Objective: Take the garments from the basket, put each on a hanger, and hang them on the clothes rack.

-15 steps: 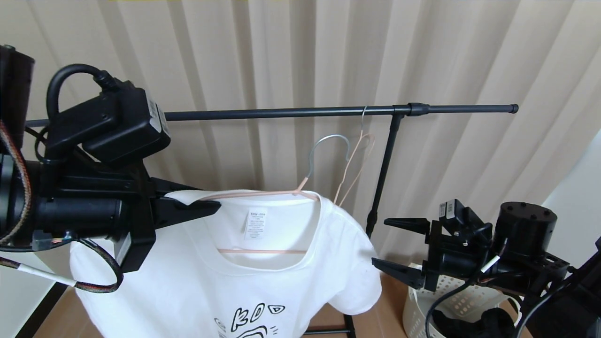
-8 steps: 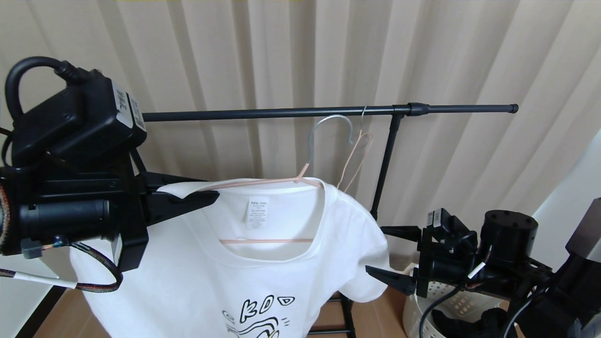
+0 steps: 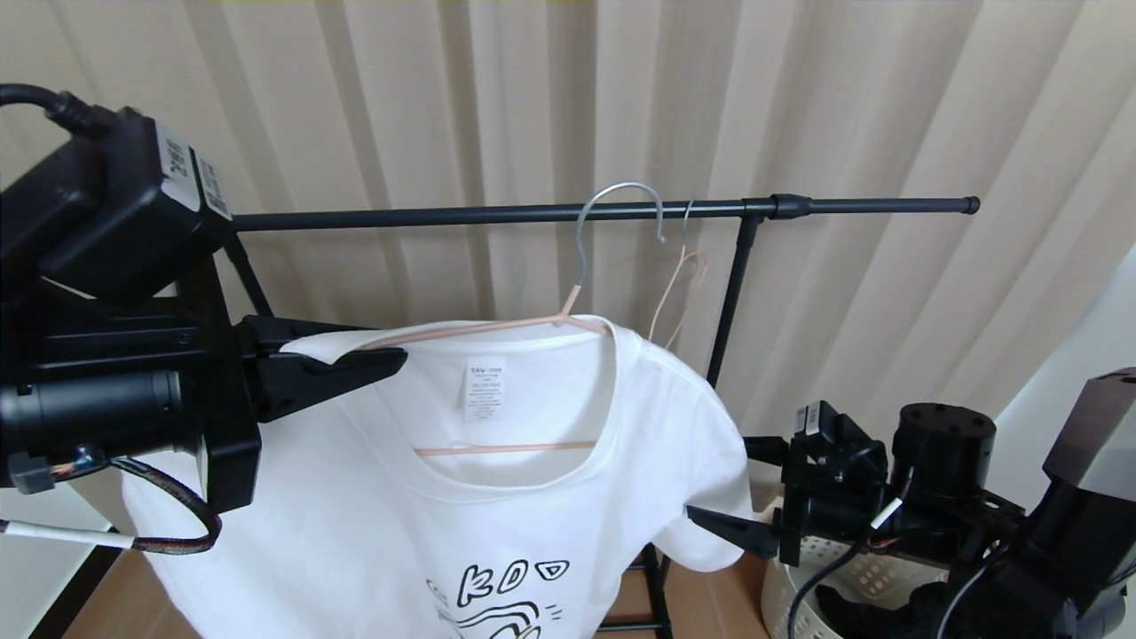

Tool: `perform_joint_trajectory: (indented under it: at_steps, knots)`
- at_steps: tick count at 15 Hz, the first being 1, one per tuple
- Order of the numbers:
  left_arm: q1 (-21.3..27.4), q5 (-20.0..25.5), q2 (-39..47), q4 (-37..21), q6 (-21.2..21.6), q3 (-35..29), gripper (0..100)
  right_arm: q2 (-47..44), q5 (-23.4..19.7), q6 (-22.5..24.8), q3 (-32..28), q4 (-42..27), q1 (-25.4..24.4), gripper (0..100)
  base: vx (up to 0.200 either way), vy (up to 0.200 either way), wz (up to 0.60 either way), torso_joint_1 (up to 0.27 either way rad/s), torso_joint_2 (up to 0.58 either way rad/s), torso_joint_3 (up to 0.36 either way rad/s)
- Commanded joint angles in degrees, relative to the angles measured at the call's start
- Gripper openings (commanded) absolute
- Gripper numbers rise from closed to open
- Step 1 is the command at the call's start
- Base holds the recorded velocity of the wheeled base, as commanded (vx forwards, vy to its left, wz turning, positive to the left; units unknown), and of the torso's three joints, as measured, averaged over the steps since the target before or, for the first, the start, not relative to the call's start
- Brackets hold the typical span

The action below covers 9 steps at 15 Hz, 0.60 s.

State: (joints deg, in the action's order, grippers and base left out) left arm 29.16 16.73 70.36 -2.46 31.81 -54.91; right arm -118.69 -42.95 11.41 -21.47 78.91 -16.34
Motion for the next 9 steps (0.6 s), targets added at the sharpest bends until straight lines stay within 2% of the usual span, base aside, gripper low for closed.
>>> perform_joint_trajectory:
  at_steps: [1,9]
  knots:
    - [0.0,0.0,-0.4,0.4,0.0,0.6,0,-0.1,0.0,0.0,-0.1,0.0,0.0,0,0.0,0.0,0.0,0.0,0.0,0.0]
    - [-0.5,0.0,-2.4,1.1,-1.7,1.9,0,1.8,0.1,-0.2,-1.6,-0.1,4.4,0,0.0,0.0,0.0,0.0,0.0,0.0]
